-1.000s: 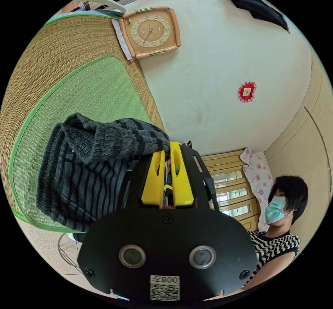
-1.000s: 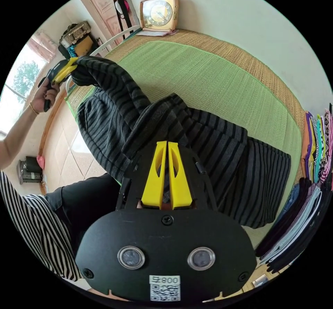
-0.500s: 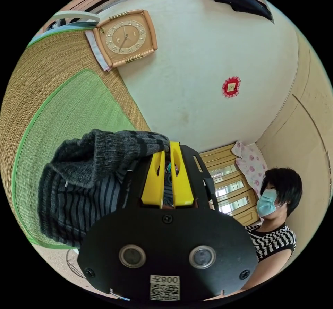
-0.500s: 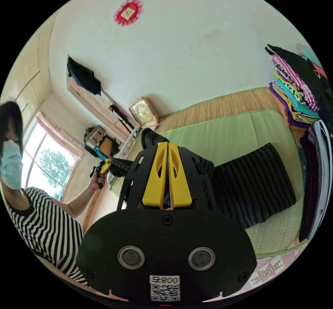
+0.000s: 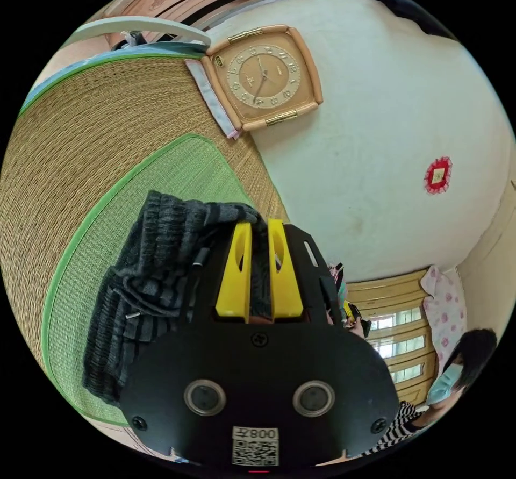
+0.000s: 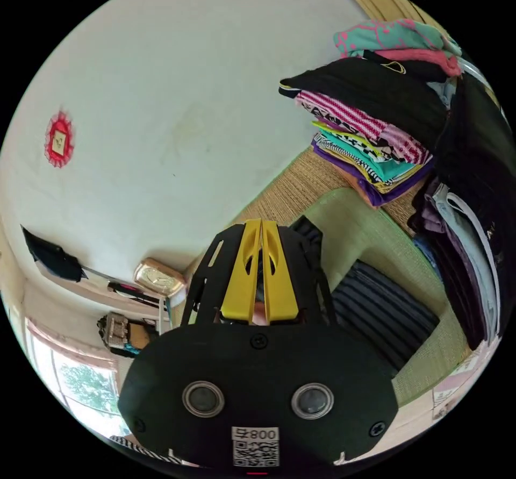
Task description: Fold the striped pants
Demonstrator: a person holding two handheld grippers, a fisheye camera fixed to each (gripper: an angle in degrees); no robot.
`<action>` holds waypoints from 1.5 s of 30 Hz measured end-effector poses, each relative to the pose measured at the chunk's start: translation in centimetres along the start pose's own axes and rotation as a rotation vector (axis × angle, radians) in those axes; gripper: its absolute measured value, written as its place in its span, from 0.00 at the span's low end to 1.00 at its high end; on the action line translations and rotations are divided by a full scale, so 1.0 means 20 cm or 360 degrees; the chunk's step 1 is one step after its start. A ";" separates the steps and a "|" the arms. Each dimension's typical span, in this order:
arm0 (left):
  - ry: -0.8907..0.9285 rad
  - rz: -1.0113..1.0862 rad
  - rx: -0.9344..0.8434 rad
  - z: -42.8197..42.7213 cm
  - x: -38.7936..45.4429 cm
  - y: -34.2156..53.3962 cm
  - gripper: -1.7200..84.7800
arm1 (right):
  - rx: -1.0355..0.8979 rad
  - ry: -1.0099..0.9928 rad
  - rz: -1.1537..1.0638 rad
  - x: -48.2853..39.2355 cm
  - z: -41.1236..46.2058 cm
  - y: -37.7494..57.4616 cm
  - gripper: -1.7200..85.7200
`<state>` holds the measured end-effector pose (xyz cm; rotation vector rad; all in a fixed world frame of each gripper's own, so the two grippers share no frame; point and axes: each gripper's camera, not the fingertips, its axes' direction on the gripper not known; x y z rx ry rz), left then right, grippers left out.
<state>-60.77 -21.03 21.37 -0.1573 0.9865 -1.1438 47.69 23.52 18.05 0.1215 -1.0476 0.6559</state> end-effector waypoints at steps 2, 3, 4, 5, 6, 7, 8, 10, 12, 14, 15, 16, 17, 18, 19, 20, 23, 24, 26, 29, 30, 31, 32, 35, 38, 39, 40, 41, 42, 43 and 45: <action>-0.0014 0.0120 -0.0089 0.01 -0.01 0.05 0.09 | -0.0114 0.0091 -0.0143 0.06 0.07 0.05 0.04; -0.0032 0.0189 -0.0145 -0.01 -0.02 0.09 0.10 | -0.0211 0.0185 -0.0251 0.12 0.10 0.12 0.04; -0.0058 0.0244 -0.0200 -0.05 -0.03 0.15 0.11 | -0.0313 0.0285 -0.0369 0.18 0.13 0.19 0.06; -0.0081 0.0268 -0.0220 -0.07 -0.04 0.17 0.11 | -0.0372 0.0347 -0.0422 0.21 0.14 0.23 0.07; -0.0163 0.0304 -0.0258 -0.13 -0.07 0.23 0.12 | -0.0447 0.0481 -0.0487 0.28 0.14 0.31 0.09; -0.0287 0.0300 -0.0282 -0.20 -0.10 0.29 0.13 | -0.0498 0.0591 -0.0534 0.36 0.12 0.39 0.10; -0.0342 0.0289 -0.0291 -0.23 -0.13 0.33 0.13 | -0.0522 0.0646 -0.0538 0.41 0.11 0.42 0.11; -0.0554 0.0202 -0.0345 -0.34 -0.22 0.43 0.15 | -0.0533 0.0760 -0.0461 0.58 0.01 0.50 0.13; -0.0689 0.0162 -0.0369 -0.39 -0.26 0.50 0.16 | -0.0516 0.0758 -0.0345 0.69 -0.07 0.52 0.14; -0.0718 0.0081 -0.0385 -0.40 -0.31 0.55 0.17 | -0.0496 0.0742 -0.0235 0.78 -0.13 0.53 0.14; -0.0659 0.0014 -0.0420 -0.38 -0.36 0.57 0.17 | -0.0484 0.0709 -0.0163 0.84 -0.16 0.52 0.14; -0.0617 -0.0058 -0.0436 -0.36 -0.41 0.58 0.17 | -0.0482 0.0680 -0.0100 0.89 -0.18 0.51 0.14; -0.0609 -0.0085 -0.0423 -0.35 -0.43 0.58 0.17 | -0.0473 0.0671 -0.0075 0.91 -0.19 0.51 0.14; -0.0581 -0.0107 -0.0392 -0.34 -0.45 0.58 0.17 | -0.0443 0.0652 -0.0029 0.94 -0.22 0.49 0.14; -0.0563 -0.0131 -0.0392 -0.32 -0.48 0.58 0.16 | -0.0426 0.0598 0.0038 0.99 -0.24 0.47 0.14; -0.0557 -0.0140 -0.0399 -0.32 -0.49 0.58 0.15 | -0.0416 0.0565 0.0078 1.01 -0.25 0.45 0.14; -0.0576 -0.0183 -0.0407 -0.32 -0.54 0.57 0.13 | -0.0331 0.0425 0.0283 1.15 -0.31 0.40 0.14; -0.0587 -0.0184 -0.0365 -0.34 -0.54 0.58 0.12 | -0.0287 0.0393 0.0349 1.20 -0.34 0.38 0.14; -0.0555 -0.0217 -0.0331 -0.36 -0.56 0.60 0.13 | -0.0225 0.0353 0.0410 1.26 -0.38 0.35 0.14; -0.0427 -0.0335 -0.0370 -0.32 -0.64 0.63 0.13 | -0.0250 0.0357 0.0476 1.36 -0.37 0.30 0.14; -0.0346 -0.0378 -0.0393 -0.28 -0.68 0.64 0.13 | -0.0268 0.0333 0.0513 1.40 -0.35 0.28 0.14; -0.0289 -0.0405 -0.0408 -0.24 -0.70 0.64 0.13 | -0.0282 0.0289 0.0558 1.44 -0.33 0.26 0.14; -0.0285 -0.0411 -0.0407 -0.23 -0.71 0.64 0.12 | -0.0284 0.0266 0.0579 1.46 -0.32 0.25 0.14; -0.0326 -0.0427 -0.0404 -0.18 -0.73 0.61 0.08 | -0.0282 0.0193 0.0669 1.54 -0.27 0.19 0.14; -0.0258 -0.0412 -0.0379 -0.18 -0.73 0.58 0.06 | -0.0315 0.0165 0.0695 1.59 -0.24 0.13 0.11; -0.0217 -0.0397 -0.0363 -0.19 -0.73 0.56 0.06 | -0.0342 0.0145 0.0680 1.60 -0.23 0.11 0.09; -0.0167 -0.0379 -0.0335 -0.20 -0.71 0.54 0.05 | -0.0375 0.0141 0.0680 1.61 -0.22 0.08 0.08; -0.0151 -0.0370 -0.0320 -0.21 -0.70 0.53 0.05 | -0.0381 0.0133 0.0671 1.61 -0.22 0.07 0.07; -0.0119 -0.0326 -0.0292 -0.22 -0.67 0.49 0.05 | -0.0375 0.0084 0.0637 1.60 -0.24 0.04 0.06; -0.0091 -0.0259 -0.0276 -0.23 -0.63 0.45 0.05 | -0.0361 0.0005 0.0598 1.58 -0.27 0.01 0.05; -0.0084 -0.0156 -0.0228 -0.28 -0.57 0.40 0.05 | -0.0322 -0.0145 0.0504 1.54 -0.35 -0.02 0.05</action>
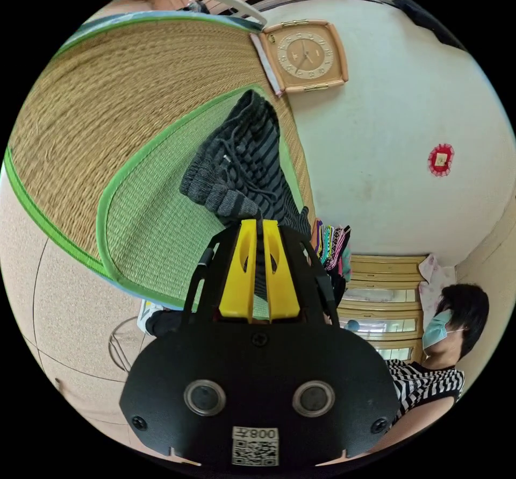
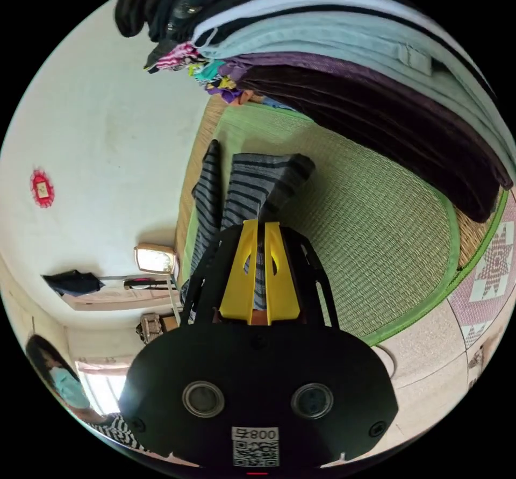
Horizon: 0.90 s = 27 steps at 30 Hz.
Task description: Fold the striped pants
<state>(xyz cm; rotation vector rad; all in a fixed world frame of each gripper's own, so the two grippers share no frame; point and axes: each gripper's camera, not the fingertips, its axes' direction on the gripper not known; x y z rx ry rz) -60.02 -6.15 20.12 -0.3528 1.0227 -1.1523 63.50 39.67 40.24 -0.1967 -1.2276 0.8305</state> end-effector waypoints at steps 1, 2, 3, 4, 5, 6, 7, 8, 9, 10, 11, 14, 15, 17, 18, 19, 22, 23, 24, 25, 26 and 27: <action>-0.0004 0.0063 0.0048 -0.05 0.03 -0.02 0.05 | 0.0023 -0.0047 -0.0088 -0.04 -0.07 0.02 0.04; -0.0007 0.0087 0.0072 -0.07 0.05 -0.03 0.05 | 0.0032 -0.0056 -0.0130 -0.05 -0.10 0.03 0.04; -0.0017 0.0125 0.0104 -0.11 0.05 -0.03 0.05 | 0.0028 -0.0062 -0.0194 -0.06 -0.15 0.06 0.04; -0.0043 0.0147 0.0115 -0.14 0.04 -0.03 0.05 | 0.0007 -0.0066 -0.0206 -0.04 -0.20 0.10 0.04; -0.0057 0.0153 0.0108 -0.14 0.03 -0.02 0.05 | 0.0003 -0.0073 -0.0206 -0.01 -0.21 0.12 0.04; -0.0107 0.0143 0.0075 -0.13 -0.01 -0.01 0.05 | -0.0013 -0.0055 -0.0178 0.05 -0.22 0.17 0.04; -0.0187 0.0104 0.0034 -0.09 -0.07 0.02 0.05 | -0.0069 0.0017 -0.0078 0.15 -0.21 0.22 0.04; -0.0220 0.0066 0.0009 -0.07 -0.11 0.03 0.05 | -0.0091 0.0028 -0.0018 0.21 -0.20 0.24 0.04; -0.0252 -0.0055 -0.0013 -0.03 -0.20 0.06 0.05 | -0.0108 -0.0023 0.0120 0.32 -0.20 0.29 0.04; -0.0224 -0.0173 -0.0024 0.01 -0.29 0.10 0.05 | -0.0076 -0.0079 0.0265 0.42 -0.21 0.34 0.04; -0.0226 -0.0220 -0.0026 0.02 -0.32 0.12 0.05 | -0.0043 -0.0108 0.0306 0.45 -0.22 0.36 0.04; -0.0250 -0.0322 0.0029 0.06 -0.39 0.19 0.06 | -0.0007 -0.0157 0.0321 0.47 -0.26 0.41 0.05; -0.0303 -0.0344 0.0093 0.05 -0.39 0.21 0.07 | -0.0013 -0.0100 0.0300 0.45 -0.29 0.42 0.05; -0.0419 -0.0340 0.0194 0.02 -0.35 0.23 0.07 | -0.0004 -0.0003 0.0272 0.41 -0.34 0.41 0.05; -0.0461 -0.0318 0.0272 0.01 -0.31 0.24 0.07 | 0.0023 0.0057 0.0275 0.39 -0.37 0.41 0.05; -0.0474 -0.0233 0.0331 0.01 -0.25 0.23 0.07 | 0.0066 0.0104 0.0253 0.36 -0.41 0.41 0.06; -0.0425 0.0075 0.0226 0.21 -0.05 0.13 0.08 | 0.0133 0.0120 0.0032 0.15 -0.43 0.37 0.06; -0.0405 0.0141 0.0179 0.27 0.00 0.10 0.09 | 0.0129 0.0106 -0.0029 0.09 -0.41 0.35 0.07; -0.0355 0.0286 0.0080 0.43 0.10 0.03 0.10 | 0.0107 0.0093 -0.0163 -0.04 -0.35 0.30 0.07; -0.0298 0.0433 -0.0033 0.62 0.21 -0.03 0.11 | 0.0070 0.0099 -0.0287 -0.18 -0.26 0.23 0.08; -0.0269 0.0500 -0.0095 0.73 0.27 -0.06 0.11 | 0.0046 0.0095 -0.0343 -0.25 -0.20 0.20 0.09; -0.0210 0.0643 -0.0218 0.94 0.38 -0.12 0.12 | -0.0008 0.0073 -0.0454 -0.39 -0.09 0.12 0.10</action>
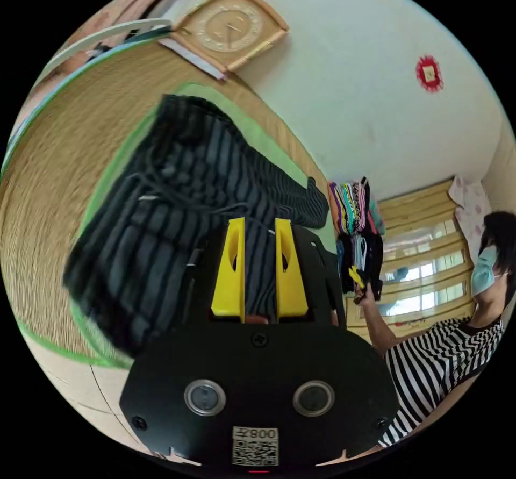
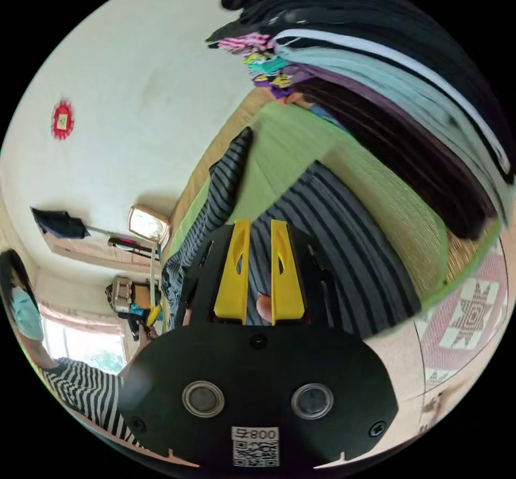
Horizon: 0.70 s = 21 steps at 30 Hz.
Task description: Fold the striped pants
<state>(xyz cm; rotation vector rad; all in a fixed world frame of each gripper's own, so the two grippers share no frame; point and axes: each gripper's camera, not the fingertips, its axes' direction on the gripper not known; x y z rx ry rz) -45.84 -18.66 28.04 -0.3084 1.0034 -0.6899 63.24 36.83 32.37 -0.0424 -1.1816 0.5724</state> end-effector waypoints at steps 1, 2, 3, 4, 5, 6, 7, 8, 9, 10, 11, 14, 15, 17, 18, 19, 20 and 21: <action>0.0052 0.0149 -0.0100 0.19 0.11 -0.12 0.12 | -0.0046 -0.0003 -0.0096 -0.11 0.11 -0.11 0.10; 0.0064 0.0214 -0.0150 0.29 0.17 -0.18 0.13 | -0.0069 0.0010 -0.0138 -0.17 0.17 -0.17 0.11; 0.0069 0.0339 -0.0235 0.47 0.28 -0.29 0.13 | -0.0105 0.0063 -0.0201 -0.27 0.27 -0.28 0.11; 0.0047 0.0431 -0.0310 0.65 0.38 -0.38 0.13 | -0.0133 0.0100 -0.0213 -0.34 0.37 -0.38 0.11; 0.0034 0.0458 -0.0340 0.73 0.42 -0.42 0.14 | -0.0141 0.0100 -0.0223 -0.37 0.41 -0.44 0.11; 0.0030 0.0513 -0.0370 0.87 0.50 -0.50 0.14 | -0.0136 0.0118 -0.0235 -0.43 0.48 -0.53 0.11; 0.0025 0.0567 -0.0405 1.00 0.56 -0.57 0.15 | -0.0122 0.0150 -0.0242 -0.49 0.53 -0.61 0.11; -0.0001 0.0589 -0.0431 1.07 0.59 -0.59 0.15 | -0.0125 0.0167 -0.0248 -0.51 0.56 -0.65 0.11; -0.0086 0.0658 -0.0479 1.20 0.65 -0.64 0.15 | -0.0141 0.0212 -0.0246 -0.54 0.61 -0.73 0.11; -0.0190 0.0744 -0.0534 1.32 0.71 -0.68 0.16 | -0.0148 0.0263 -0.0238 -0.57 0.66 -0.79 0.11; -0.0239 0.0784 -0.0561 1.37 0.74 -0.69 0.16 | -0.0149 0.0288 -0.0228 -0.58 0.68 -0.83 0.11; -0.0400 0.0996 -0.0677 1.62 0.84 -0.72 0.16 | -0.0178 0.0326 -0.0145 -0.58 0.77 -0.95 0.11; -0.0472 0.1064 -0.0698 1.70 0.87 -0.73 0.16 | -0.0169 0.0333 -0.0125 -0.59 0.79 -0.99 0.11; -0.0552 0.1155 -0.0710 1.80 0.92 -0.72 0.15 | -0.0171 0.0359 -0.0119 -0.61 0.83 -1.02 0.11; -0.0595 0.1199 -0.0756 1.87 0.94 -0.71 0.15 | -0.0181 0.0393 -0.0130 -0.63 0.86 -1.04 0.11; -0.0650 0.1229 -0.0767 1.93 0.95 -0.70 0.14 | -0.0195 0.0409 -0.0138 -0.65 0.88 -1.05 0.11; -0.0677 0.1247 -0.0741 1.95 0.96 -0.69 0.14 | -0.0201 0.0409 -0.0138 -0.65 0.90 -1.05 0.11; -0.0739 0.1272 -0.0709 1.98 0.98 -0.68 0.12 | -0.0207 0.0406 -0.0129 -0.67 0.91 -1.06 0.11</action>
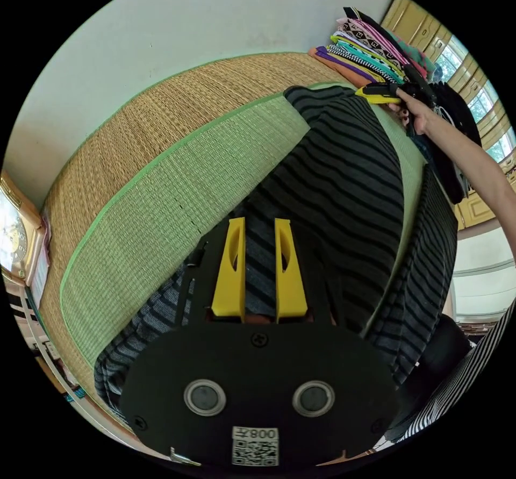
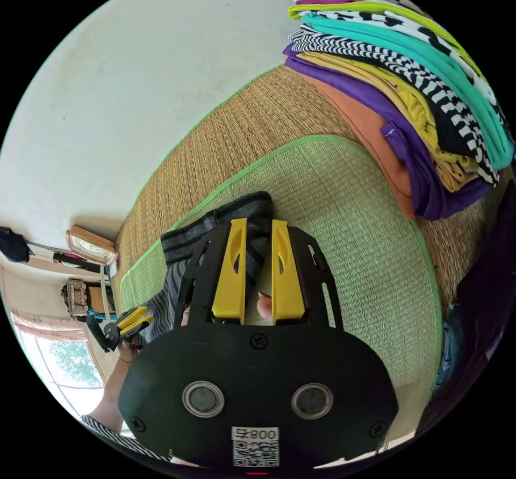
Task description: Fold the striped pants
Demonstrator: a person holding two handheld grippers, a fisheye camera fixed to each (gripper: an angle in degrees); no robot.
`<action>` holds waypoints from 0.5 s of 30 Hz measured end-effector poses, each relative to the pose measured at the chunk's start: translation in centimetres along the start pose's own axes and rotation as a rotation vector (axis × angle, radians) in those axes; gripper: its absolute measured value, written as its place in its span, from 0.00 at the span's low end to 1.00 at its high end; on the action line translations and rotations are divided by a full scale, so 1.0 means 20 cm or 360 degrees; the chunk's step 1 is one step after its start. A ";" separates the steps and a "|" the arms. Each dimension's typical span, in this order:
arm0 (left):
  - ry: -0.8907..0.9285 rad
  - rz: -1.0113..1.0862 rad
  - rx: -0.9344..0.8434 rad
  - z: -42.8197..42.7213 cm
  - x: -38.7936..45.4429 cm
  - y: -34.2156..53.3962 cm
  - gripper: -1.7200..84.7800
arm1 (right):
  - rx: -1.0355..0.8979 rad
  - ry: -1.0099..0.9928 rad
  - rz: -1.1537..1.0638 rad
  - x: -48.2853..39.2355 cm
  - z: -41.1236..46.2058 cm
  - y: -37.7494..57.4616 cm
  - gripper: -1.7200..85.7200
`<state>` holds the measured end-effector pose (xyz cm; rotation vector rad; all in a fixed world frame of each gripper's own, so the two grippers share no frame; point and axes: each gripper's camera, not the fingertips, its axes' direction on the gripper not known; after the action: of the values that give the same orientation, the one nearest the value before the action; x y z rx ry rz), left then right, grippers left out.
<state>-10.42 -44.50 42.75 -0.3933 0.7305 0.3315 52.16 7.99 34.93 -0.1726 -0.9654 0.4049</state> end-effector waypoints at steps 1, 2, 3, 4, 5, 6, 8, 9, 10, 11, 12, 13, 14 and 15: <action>-0.0020 0.0007 0.0011 0.02 0.02 -0.02 0.11 | -0.0016 -0.0002 0.0006 -0.02 0.01 0.00 0.10; -0.0017 0.0004 0.0014 0.02 0.03 -0.02 0.09 | -0.0031 0.0000 0.0006 -0.03 0.02 0.00 0.10; 0.0015 0.0001 0.0024 0.04 0.04 -0.04 0.07 | -0.0045 0.0029 0.0023 -0.05 0.03 0.01 0.09; 0.0047 -0.0031 0.0028 0.05 0.04 -0.05 0.06 | -0.0030 0.0011 0.0007 -0.07 0.01 0.03 0.08; 0.0060 -0.0044 0.0032 0.06 0.04 -0.06 0.05 | -0.0039 -0.0013 0.0003 -0.08 0.00 0.04 0.07; 0.0086 -0.0066 0.0036 0.07 0.04 -0.07 0.04 | -0.0032 -0.0039 0.0009 -0.10 -0.03 0.06 0.06; 0.0125 -0.0092 0.0073 0.05 0.05 -0.08 0.04 | 0.0048 -0.0132 -0.0017 -0.12 -0.13 0.11 0.05; 0.0152 -0.0105 0.0123 0.02 0.05 -0.07 0.03 | 0.0116 -0.0226 -0.0047 -0.14 -0.23 0.16 0.05; 0.0175 -0.0102 0.0174 -0.01 0.07 -0.06 0.03 | 0.0212 -0.0308 -0.0089 -0.17 -0.34 0.23 0.04; 0.0181 -0.0097 0.0197 -0.04 0.07 -0.06 0.03 | 0.0250 -0.0344 -0.0103 -0.18 -0.40 0.27 0.04; 0.0195 -0.0093 0.0259 -0.09 0.09 -0.03 0.03 | 0.0325 -0.0422 -0.0126 -0.20 -0.53 0.36 0.04; 0.0213 -0.0086 0.0328 -0.15 0.11 0.00 0.03 | 0.0395 -0.0492 -0.0163 -0.23 -0.65 0.45 0.04; 0.0222 -0.0084 0.0362 -0.18 0.12 0.02 0.03 | 0.0436 -0.0521 -0.0174 -0.24 -0.72 0.49 0.04; 0.0241 -0.0094 0.0435 -0.24 0.13 0.05 0.03 | 0.0514 -0.0587 -0.0185 -0.26 -0.84 0.59 0.04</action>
<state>-11.87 -45.41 37.40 -0.1816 0.8980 0.1438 60.44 17.12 17.69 0.2595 -1.2489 0.4889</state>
